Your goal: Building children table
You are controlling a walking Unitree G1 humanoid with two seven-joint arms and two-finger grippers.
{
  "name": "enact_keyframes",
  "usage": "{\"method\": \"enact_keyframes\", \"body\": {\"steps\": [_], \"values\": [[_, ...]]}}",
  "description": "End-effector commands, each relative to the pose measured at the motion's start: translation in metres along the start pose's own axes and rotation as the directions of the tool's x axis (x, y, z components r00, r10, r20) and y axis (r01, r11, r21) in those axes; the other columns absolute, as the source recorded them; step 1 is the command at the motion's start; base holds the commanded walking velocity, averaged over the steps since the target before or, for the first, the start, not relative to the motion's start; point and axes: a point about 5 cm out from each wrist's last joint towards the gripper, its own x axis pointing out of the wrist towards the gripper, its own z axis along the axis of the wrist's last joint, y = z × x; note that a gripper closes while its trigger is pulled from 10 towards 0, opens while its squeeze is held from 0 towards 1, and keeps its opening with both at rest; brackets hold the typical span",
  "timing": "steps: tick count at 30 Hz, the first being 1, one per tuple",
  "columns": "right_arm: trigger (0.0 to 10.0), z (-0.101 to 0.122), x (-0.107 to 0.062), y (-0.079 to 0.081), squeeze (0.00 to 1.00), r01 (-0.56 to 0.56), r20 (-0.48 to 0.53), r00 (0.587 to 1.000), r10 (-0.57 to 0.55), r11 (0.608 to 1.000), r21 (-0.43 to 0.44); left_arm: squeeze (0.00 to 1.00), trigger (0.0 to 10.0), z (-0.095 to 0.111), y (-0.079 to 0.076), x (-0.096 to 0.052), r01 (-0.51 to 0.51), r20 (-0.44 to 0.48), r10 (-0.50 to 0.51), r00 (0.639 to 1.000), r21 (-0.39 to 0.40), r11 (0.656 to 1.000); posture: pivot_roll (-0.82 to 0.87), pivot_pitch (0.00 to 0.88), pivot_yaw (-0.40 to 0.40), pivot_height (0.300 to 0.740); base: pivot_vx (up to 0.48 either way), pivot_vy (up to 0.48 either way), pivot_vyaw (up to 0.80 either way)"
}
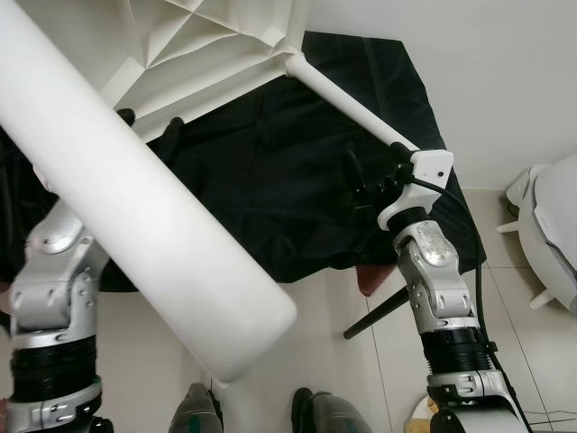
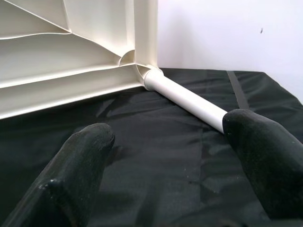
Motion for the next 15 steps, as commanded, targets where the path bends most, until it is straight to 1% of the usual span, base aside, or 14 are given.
{"method": "enact_keyframes", "body": {"steps": [1,2,4,5,6,7,8,9,10,12,14,15], "values": [[10.0,-0.003,0.0,-0.001,0.0,-0.017,-0.008,1.0,0.017,1.0,-0.024,0.0,10.0,0.003,0.003,-0.007,0.01,-0.006,-0.009,1.0,0.014,1.0,0.13,0.119,-0.081,0.74,0.0,0.0,0.0],[10.0,-0.003,0.0,-0.001,0.0,-0.017,-0.008,1.0,0.017,1.0,-0.024,0.0,10.0,0.003,0.003,-0.007,0.01,-0.006,-0.009,1.0,0.014,1.0,0.13,0.119,-0.081,0.74,0.0,0.0,0.0],[10.0,-0.007,0.0,0.0,0.0,-0.039,-0.03,0.999,0.038,0.998,-0.04,0.0,10.0,0.001,0.007,-0.014,-0.005,-0.032,0.006,0.999,0.032,0.999,0.14,0.114,-0.089,0.74,0.0,0.0,0.0],[10.0,-0.007,0.0,0.0,0.0,-0.039,-0.03,0.999,0.038,0.998,-0.04,0.0,10.0,0.001,0.007,-0.014,-0.005,-0.032,0.006,0.999,0.032,0.999,0.14,0.114,-0.089,0.74,0.0,0.0,0.0],[10.0,-0.009,0.0,0.0,0.0,-0.047,-0.039,0.998,0.045,0.998,-0.046,0.0,10.0,0.0,0.008,-0.019,-0.002,-0.045,0.003,0.999,0.03,1.0,0.15,0.113,-0.092,0.74,0.0,0.0,0.0],[10.0,-0.009,0.0,0.0,0.0,-0.047,-0.039,0.998,0.045,0.998,-0.046,0.0,10.0,0.0,0.008,-0.019,-0.002,-0.045,0.003,0.999,0.03,1.0,0.15,0.113,-0.092,0.74,0.0,0.0,0.0],[10.0,-0.011,0.001,-0.001,0.0,-0.055,-0.046,0.998,0.052,0.997,-0.051,0.0,10.0,0.0,0.009,-0.029,0.018,-0.061,-0.016,0.998,0.039,0.999,0.15,0.11,-0.095,0.74,0.0,0.0,0.0],[10.0,-0.011,0.001,-0.001,0.0,-0.055,-0.046,0.998,0.052,0.997,-0.051,0.0,10.0,0.0,0.009,-0.029,0.018,-0.061,-0.016,0.998,0.039,0.999,0.15,0.11,-0.095,0.74,0.0,0.0,0.0],[10.0,-0.011,0.002,0.0,0.0,-0.059,-0.047,0.997,0.057,0.997,-0.052,0.0,10.0,-0.001,0.01,-0.036,0.048,-0.086,-0.044,0.995,0.039,0.998,0.16,0.108,-0.098,0.74,0.0,0.0,0.0],[10.0,-0.011,0.002,0.0,0.0,-0.059,-0.047,0.997,0.057,0.997,-0.052,0.0,10.0,-0.001,0.01,-0.036,0.048,-0.086,-0.044,0.995,0.039,0.998,0.16,0.108,-0.098,0.74,0.0,0.0,0.0],[10.0,-0.012,0.003,0.0,0.0,-0.07,-0.048,0.997,0.067,0.996,-0.053,0.0,10.0,-0.003,0.013,-0.047,0.092,-0.13,-0.083,0.988,0.069,0.993,0.16,0.105,-0.101,0.74,0.0,0.0,0.0],[10.0,-0.012,0.003,0.0,0.0,-0.07,-0.048,0.997,0.067,0.996,-0.053,0.0,10.0,-0.003,0.013,-0.047,0.092,-0.13,-0.083,0.988,0.069,0.993,0.16,0.105,-0.101,0.74,0.0,0.0,0.0]]}}
